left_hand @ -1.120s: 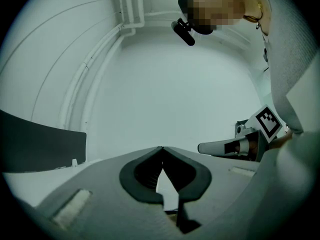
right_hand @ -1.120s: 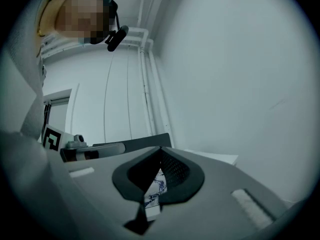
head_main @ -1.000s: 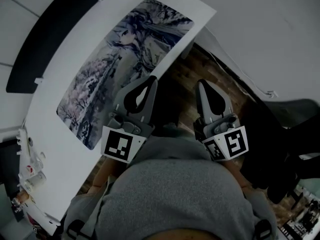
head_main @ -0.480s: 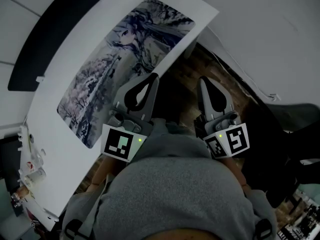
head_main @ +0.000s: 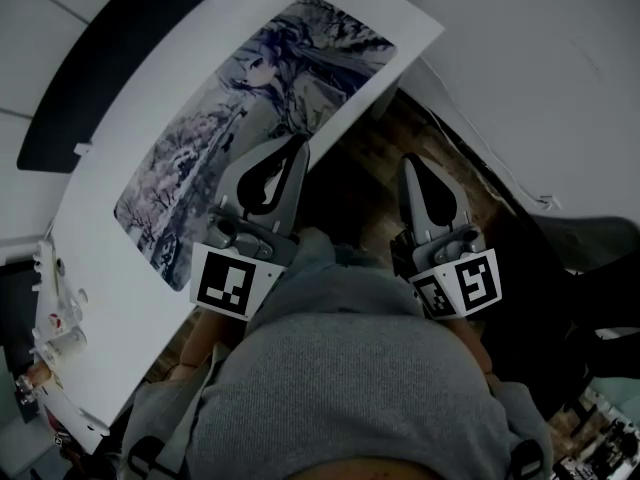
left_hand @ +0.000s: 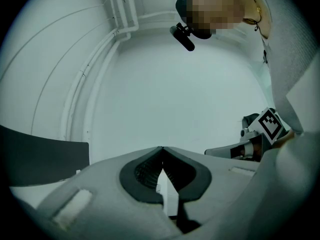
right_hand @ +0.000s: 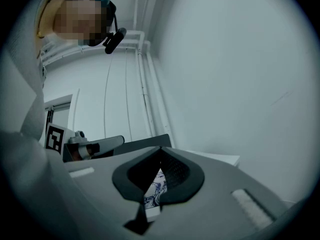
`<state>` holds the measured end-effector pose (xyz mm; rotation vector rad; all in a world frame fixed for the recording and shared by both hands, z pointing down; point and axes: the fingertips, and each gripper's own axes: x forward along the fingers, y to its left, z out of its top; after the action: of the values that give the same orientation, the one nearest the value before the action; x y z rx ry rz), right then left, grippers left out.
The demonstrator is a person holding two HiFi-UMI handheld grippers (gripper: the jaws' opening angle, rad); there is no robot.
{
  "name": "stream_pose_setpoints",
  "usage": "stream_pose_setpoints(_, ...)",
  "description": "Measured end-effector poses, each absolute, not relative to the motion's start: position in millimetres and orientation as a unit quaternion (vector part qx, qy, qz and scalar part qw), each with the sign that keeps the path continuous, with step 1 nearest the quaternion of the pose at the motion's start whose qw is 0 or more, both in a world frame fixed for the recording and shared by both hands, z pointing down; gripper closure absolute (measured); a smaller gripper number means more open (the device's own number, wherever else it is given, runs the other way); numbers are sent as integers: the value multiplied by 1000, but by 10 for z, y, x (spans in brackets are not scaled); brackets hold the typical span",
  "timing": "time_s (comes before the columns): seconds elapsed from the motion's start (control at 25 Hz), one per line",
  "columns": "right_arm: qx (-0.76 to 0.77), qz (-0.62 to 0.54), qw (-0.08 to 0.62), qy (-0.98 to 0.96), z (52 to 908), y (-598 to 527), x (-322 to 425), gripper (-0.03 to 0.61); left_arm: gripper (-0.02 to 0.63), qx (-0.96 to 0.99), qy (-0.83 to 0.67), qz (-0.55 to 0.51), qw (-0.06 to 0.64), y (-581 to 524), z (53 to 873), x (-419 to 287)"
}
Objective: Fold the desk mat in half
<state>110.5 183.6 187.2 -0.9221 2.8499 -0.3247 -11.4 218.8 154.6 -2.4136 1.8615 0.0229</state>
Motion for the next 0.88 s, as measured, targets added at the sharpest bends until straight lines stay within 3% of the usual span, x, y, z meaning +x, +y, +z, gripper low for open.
stream_pose_setpoints(0.48,-304,-122,61,943,1993,1636,1053,577,614,-784,619,8,47,2015,1591,-239)
stream_pose_setpoints(0.88,-332,-103,46,936,1938,803,980,577,614,-786,614,24,65,1045,1452,-578)
